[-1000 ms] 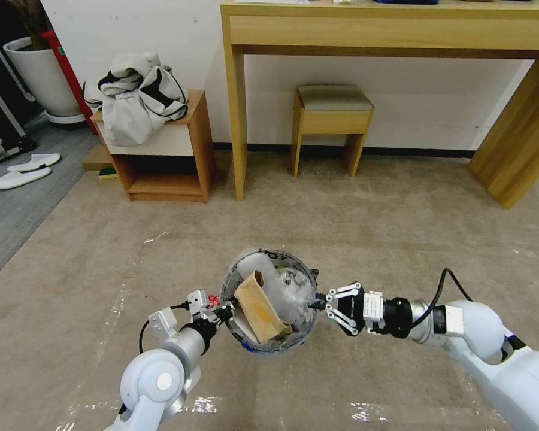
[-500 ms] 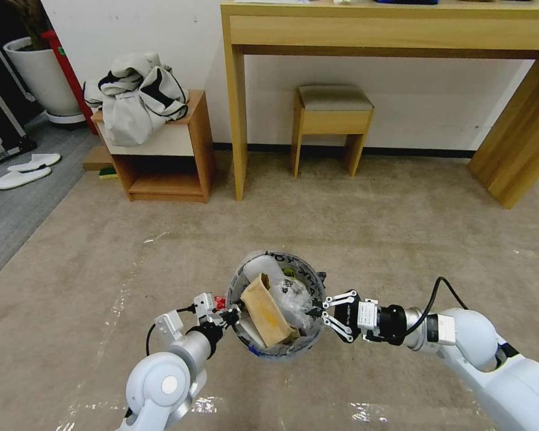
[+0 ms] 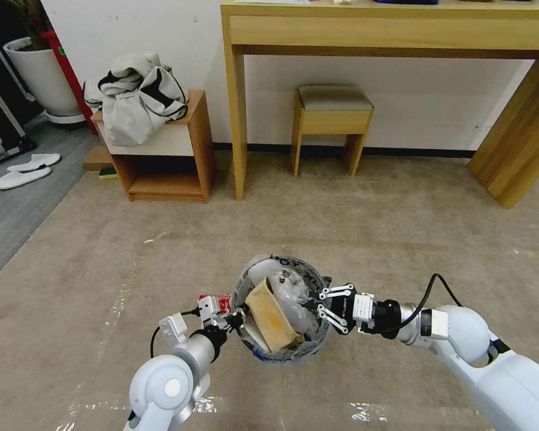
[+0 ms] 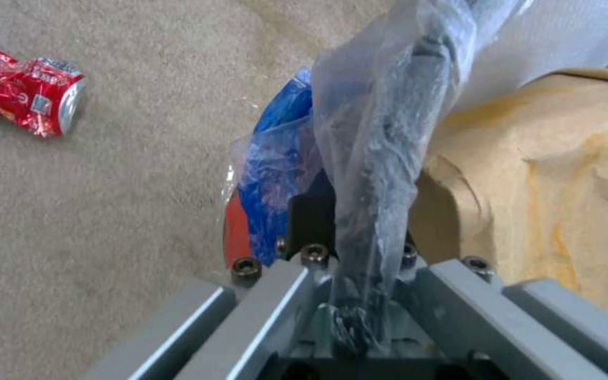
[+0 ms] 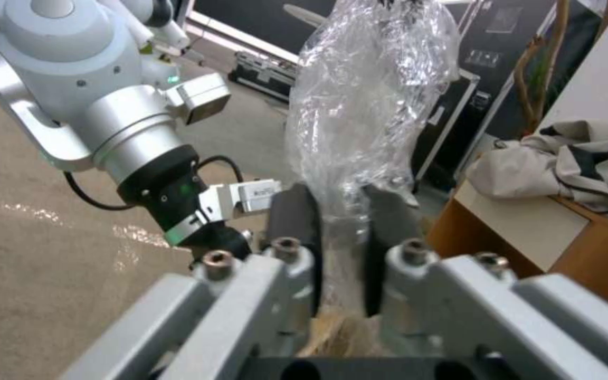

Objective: Pick up the trash bin and place the garbage on the floor into it.

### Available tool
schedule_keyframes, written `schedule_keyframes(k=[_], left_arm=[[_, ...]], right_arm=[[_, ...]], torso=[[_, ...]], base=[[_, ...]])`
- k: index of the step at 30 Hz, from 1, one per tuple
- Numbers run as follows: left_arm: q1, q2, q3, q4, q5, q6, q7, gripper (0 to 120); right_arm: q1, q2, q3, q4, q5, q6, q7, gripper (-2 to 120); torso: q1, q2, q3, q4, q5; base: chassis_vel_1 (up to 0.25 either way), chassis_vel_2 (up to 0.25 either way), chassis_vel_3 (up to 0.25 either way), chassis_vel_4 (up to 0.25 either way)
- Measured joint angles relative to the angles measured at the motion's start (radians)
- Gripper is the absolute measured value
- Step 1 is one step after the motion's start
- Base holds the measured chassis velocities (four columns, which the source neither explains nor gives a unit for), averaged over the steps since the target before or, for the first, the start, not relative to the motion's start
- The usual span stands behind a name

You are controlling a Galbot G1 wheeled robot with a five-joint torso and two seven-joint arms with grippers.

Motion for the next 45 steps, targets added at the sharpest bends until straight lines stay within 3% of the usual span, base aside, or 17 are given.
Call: schedule_keyframes(k=[3, 5, 7, 9, 15, 17, 23, 45], left_arm=[[-0.003, 0.000, 0.000, 0.003, -0.001, 0.000, 0.000, 0], [-0.007, 0.000, 0.000, 0.008, -0.003, 0.000, 0.000, 0], [-0.008, -0.001, -0.001, 0.009, -0.003, 0.000, 0.000, 0], [-0.011, -0.001, -0.002, 0.013, -0.005, 0.000, 0.000, 0], [-0.015, -0.004, -0.009, 0.017, -0.010, 0.000, -0.001, 0], [-0.015, -0.005, -0.013, 0.020, -0.011, -0.001, -0.001, 0], [-0.016, -0.006, -0.018, 0.021, -0.013, -0.003, -0.003, 0], [-0.012, -0.023, -0.022, 0.021, -0.042, -0.004, -0.024, 0]], right_arm=[[-0.003, -0.003, 0.005, 0.002, 0.000, -0.001, 0.000, 27], [-0.008, -0.007, 0.011, 0.010, 0.000, -0.002, 0.000, 40], [-0.009, -0.008, 0.013, 0.012, 0.001, -0.002, 0.000, 44], [-0.010, -0.009, 0.016, 0.015, 0.001, -0.002, 0.000, 55], [-0.015, -0.014, 0.021, 0.020, 0.001, -0.003, -0.001, 72], [-0.017, -0.018, 0.023, 0.022, 0.001, -0.003, -0.002, 83], [-0.014, -0.021, 0.024, 0.025, 0.003, -0.002, -0.006, 99], [-0.017, -0.009, 0.050, 0.020, 0.003, 0.002, -0.008, 100]], torso=[[0.000, 0.000, 0.000, 0.0000, 0.0000], [0.000, 0.000, 0.000, 0.0000, -0.0001], [0.000, 0.000, 0.000, 0.0000, 0.0000], [0.000, 0.000, 0.000, 0.0000, -0.0001], [0.000, 0.000, 0.000, 0.0000, 0.0000], [0.000, 0.000, 0.000, 0.0000, 0.0000], [0.000, 0.000, 0.000, 0.0000, 0.0000], [0.000, 0.000, 0.000, 0.0000, 0.0000]], base=[[0.000, 0.000, 0.000, 0.000], [0.000, 0.000, 0.000, 0.000], [0.000, 0.000, 0.000, 0.000], [0.000, 0.000, 0.000, 0.000], [0.000, 0.000, 0.000, 0.000], [0.000, 0.000, 0.000, 0.000], [0.000, 0.000, 0.000, 0.000], [0.000, 0.000, 0.000, 0.000]])
